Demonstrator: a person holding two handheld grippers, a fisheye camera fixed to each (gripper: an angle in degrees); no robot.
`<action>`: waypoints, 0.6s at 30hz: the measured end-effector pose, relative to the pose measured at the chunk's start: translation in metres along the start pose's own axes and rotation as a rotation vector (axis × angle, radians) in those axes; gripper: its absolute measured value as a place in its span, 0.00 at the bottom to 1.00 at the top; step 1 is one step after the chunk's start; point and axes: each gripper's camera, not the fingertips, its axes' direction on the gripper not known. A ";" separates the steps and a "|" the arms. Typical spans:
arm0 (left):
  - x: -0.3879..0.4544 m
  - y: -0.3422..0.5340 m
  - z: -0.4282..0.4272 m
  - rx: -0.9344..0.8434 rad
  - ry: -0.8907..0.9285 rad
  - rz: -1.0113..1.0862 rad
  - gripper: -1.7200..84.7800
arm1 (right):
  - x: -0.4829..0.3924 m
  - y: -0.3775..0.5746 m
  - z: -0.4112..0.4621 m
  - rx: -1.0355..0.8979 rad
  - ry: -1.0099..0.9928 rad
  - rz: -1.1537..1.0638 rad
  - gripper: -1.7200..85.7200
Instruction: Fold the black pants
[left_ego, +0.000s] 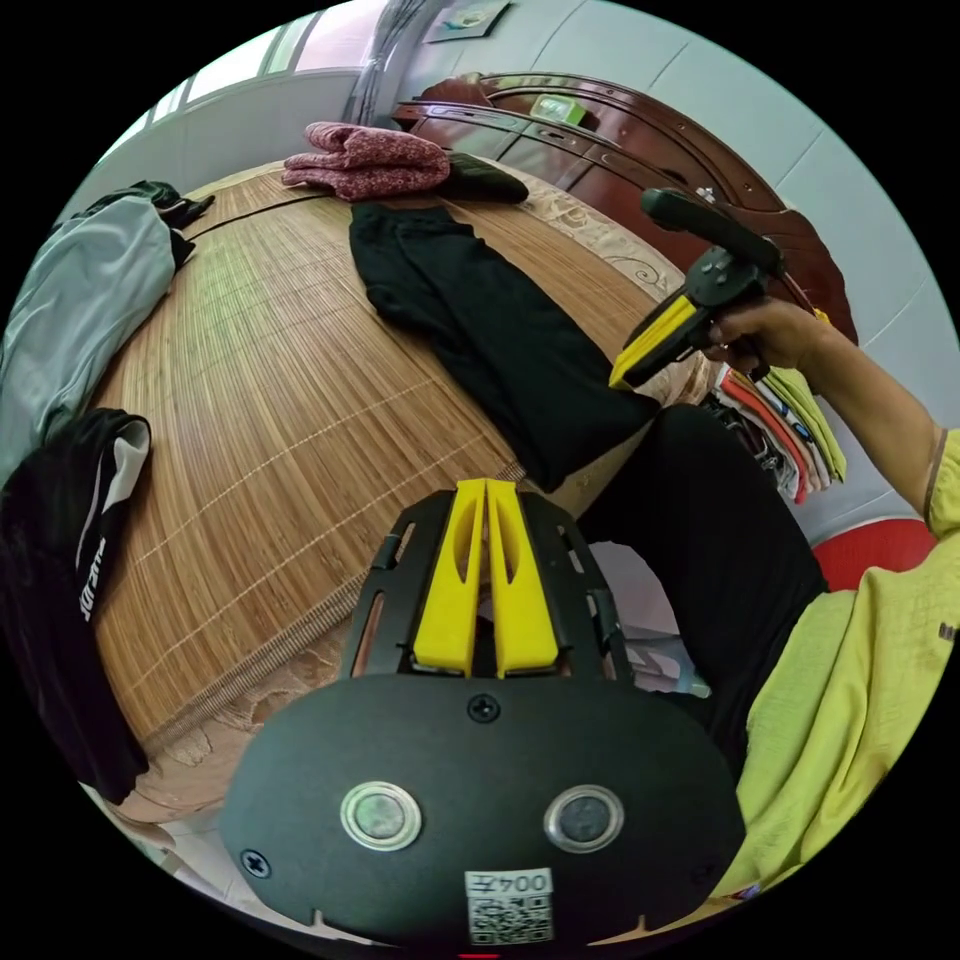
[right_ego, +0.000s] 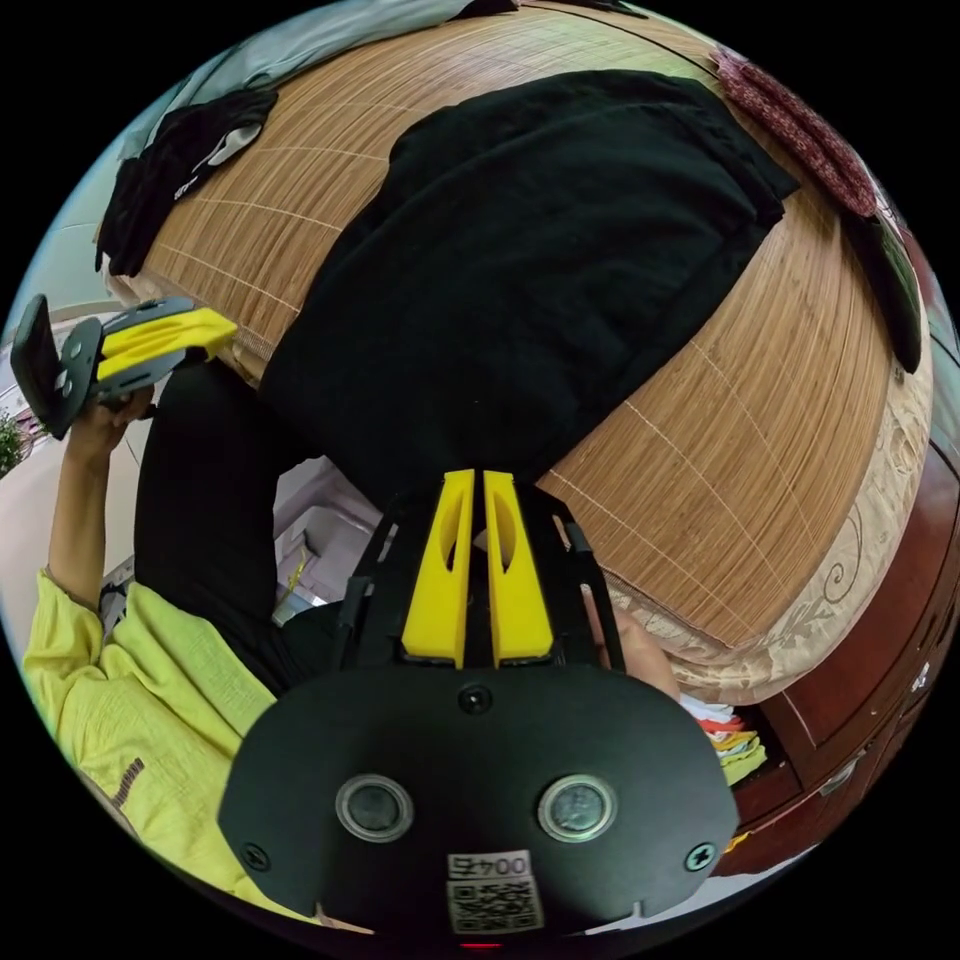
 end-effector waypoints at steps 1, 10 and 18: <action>0.005 0.002 0.002 -0.006 0.004 0.011 0.02 | 0.002 -0.002 -0.001 0.005 -0.014 0.005 0.06; 0.026 0.005 0.005 -0.015 0.005 0.047 0.02 | 0.004 -0.011 -0.004 0.038 -0.009 0.021 0.06; 0.040 0.004 0.010 -0.039 -0.012 0.054 0.03 | 0.008 -0.014 -0.005 0.030 -0.016 0.016 0.06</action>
